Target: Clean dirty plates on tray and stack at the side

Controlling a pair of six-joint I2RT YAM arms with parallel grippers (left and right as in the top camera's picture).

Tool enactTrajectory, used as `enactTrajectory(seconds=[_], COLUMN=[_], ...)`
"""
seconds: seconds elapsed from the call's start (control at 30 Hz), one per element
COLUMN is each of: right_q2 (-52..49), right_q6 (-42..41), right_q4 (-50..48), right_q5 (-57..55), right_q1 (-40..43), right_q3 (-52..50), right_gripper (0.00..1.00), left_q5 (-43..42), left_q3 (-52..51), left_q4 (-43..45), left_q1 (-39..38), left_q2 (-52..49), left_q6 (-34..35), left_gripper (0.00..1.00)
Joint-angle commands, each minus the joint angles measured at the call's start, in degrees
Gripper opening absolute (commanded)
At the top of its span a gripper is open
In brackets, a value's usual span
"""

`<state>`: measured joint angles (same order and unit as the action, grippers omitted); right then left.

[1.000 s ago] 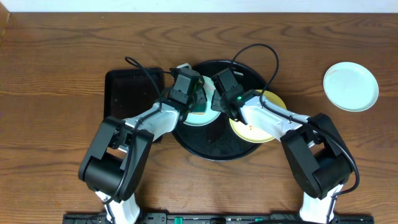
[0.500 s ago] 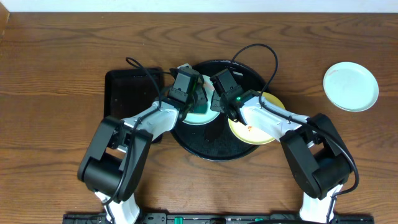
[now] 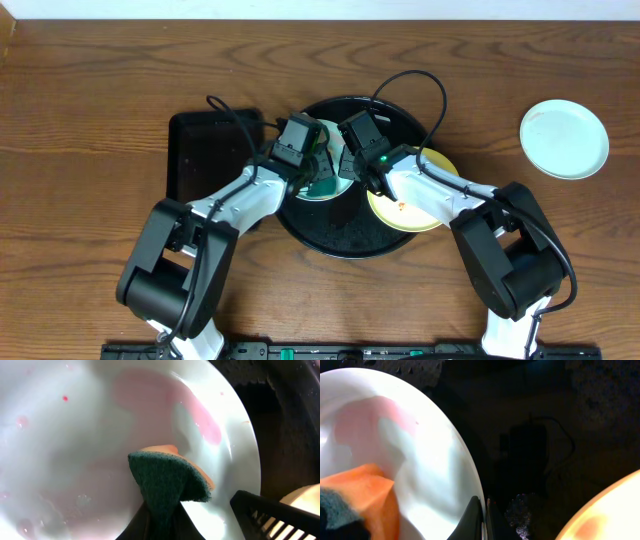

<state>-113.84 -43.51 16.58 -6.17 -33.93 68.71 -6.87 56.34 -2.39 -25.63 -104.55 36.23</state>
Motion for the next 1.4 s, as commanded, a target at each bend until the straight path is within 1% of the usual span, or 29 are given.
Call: enactTrajectory(seconds=[0.0, 0.27, 0.47, 0.67, 0.73, 0.8, 0.97, 1.1, 1.17, 1.37], right_q2=[-1.6, -1.6, -1.6, -1.6, -1.6, -1.6, -1.6, -1.6, -1.6, -1.6], right_q6=[-0.6, -0.6, -0.5, -0.1, -0.1, -0.1, -0.1, -0.1, -0.1, -0.1], right_q4=[-0.4, 0.6, 1.4, 1.7, 1.9, 2.3, 2.2, 2.2, 2.2, 2.2], right_q5=[2.2, 2.4, 2.6, 2.6, 2.6, 2.5, 2.5, 2.5, 2.5, 2.6], right_q1=[-0.9, -1.0, -1.0, -1.0, -1.0, -1.0, -1.0, -1.0, -1.0, -1.0], right_q3=[0.8, 0.8, 0.8, 0.8, 0.8, 0.8, 0.8, 0.8, 0.8, 0.8], right_gripper=[0.01, 0.01, 0.01, 0.01, 0.01, 0.01, 0.01, 0.01, 0.01, 0.01], left_q5=[5.0, 5.0, 6.5, 6.5, 6.4, 6.1, 5.7, -0.2, -0.4, -0.4], left_q3=[-1.3, -1.3, -1.3, -1.1, -0.9, -0.8, -0.8, -0.8, -0.8, -0.8], left_q4=[2.4, 12.3, 16.3, 18.2, 18.1, 17.5, 12.7, 9.3, 6.6, 0.3], left_q1=[0.0, 1.3, 5.6, 9.7, 10.2, 10.2, 8.4, 6.4, 5.2, 2.6], left_q2=[-2.1, -7.4, -7.5, -7.4, -7.3, -6.8, -3.8, -3.0, -3.0, -3.0], left_q6=[-3.2, -3.2, -3.1, -3.2, -3.6, -5.6, -8.7, -12.3, -12.9, -21.2], left_gripper=[0.07, 0.07, 0.07, 0.07, 0.07, 0.07, 0.07, 0.07, 0.07, 0.07])
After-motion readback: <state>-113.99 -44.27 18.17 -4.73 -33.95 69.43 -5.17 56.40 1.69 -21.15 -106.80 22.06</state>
